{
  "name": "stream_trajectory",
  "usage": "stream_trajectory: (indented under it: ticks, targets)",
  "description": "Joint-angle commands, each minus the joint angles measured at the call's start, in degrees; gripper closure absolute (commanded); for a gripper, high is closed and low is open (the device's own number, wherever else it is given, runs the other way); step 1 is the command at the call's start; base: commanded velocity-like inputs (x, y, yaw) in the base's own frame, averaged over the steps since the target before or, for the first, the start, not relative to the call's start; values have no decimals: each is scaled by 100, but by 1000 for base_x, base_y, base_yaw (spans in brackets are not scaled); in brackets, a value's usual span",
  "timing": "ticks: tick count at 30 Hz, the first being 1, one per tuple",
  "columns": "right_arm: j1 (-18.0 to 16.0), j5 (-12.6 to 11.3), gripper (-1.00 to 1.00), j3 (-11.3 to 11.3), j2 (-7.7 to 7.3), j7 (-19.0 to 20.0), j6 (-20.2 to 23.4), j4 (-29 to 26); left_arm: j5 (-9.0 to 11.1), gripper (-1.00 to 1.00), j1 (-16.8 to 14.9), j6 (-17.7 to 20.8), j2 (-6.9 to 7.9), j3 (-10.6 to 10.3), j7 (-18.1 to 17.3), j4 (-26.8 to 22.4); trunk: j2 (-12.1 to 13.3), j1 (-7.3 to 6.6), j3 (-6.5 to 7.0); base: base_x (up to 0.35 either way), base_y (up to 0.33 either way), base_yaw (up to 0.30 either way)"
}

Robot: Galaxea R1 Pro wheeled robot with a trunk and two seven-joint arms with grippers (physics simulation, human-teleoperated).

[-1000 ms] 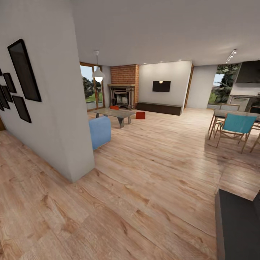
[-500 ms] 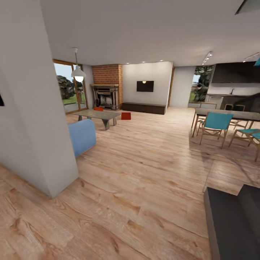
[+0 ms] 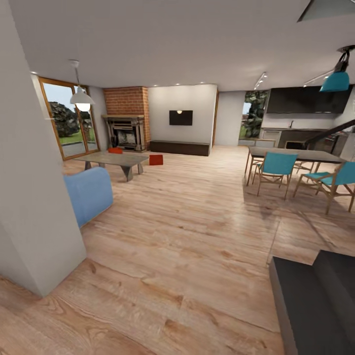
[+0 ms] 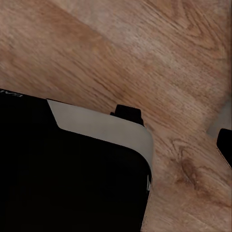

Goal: Move the two storage containers from the living room to the garage. In the garage, place one container on the floor and stack the other container on top of it (either order is fine).

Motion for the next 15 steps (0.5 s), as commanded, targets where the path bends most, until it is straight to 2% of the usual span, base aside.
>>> stream_trajectory:
  ticks: [1, 15]
  targets:
    - [-5, -62, -100, 39, -6, 9, -30, 13, 29, -100, 0, 19, -2, 8, 19, -11, -3, 3, -6, 322, 95, -13]
    - [-5, -20, -100, 117, 5, 1, -28, 13, 46, -100, 0, 17, 7, 23, 19, -11, -3, 3, -6, 322, 94, -1]
